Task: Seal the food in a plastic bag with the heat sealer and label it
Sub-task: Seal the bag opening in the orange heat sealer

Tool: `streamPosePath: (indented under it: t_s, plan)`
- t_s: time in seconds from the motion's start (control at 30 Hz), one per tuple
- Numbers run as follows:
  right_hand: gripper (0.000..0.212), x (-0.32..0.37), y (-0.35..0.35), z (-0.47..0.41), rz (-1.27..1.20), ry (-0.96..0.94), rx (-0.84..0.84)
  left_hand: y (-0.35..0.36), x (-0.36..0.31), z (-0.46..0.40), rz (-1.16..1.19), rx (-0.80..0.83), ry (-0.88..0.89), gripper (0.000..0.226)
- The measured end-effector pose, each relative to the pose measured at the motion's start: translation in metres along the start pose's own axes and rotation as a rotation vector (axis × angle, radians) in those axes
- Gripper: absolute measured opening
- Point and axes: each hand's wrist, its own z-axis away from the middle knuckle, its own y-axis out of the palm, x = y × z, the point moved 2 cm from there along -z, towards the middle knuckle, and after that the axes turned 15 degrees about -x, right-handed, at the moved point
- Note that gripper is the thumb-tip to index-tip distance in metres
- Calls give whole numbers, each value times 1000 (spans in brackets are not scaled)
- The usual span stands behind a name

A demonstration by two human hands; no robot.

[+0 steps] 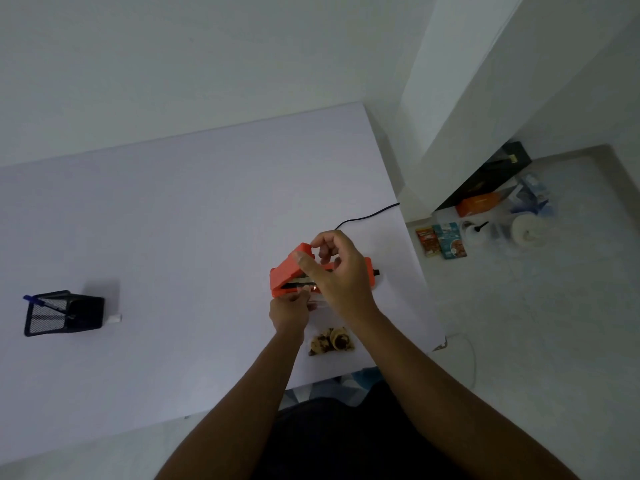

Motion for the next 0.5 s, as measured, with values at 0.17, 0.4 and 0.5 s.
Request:
streamPosePath:
  t_s: [0.17, 0.4, 0.5]
  plan:
    - [18, -26, -17, -7, -14, 134, -128, -1, -2, 2, 27, 20, 0, 7]
    - [38, -81, -34, -8, 94, 317, -265, 0, 0, 2, 35, 26, -32, 17]
    - [61, -105, -38, -10, 113, 443, -244, 0, 0, 2, 32, 17, -27, 18]
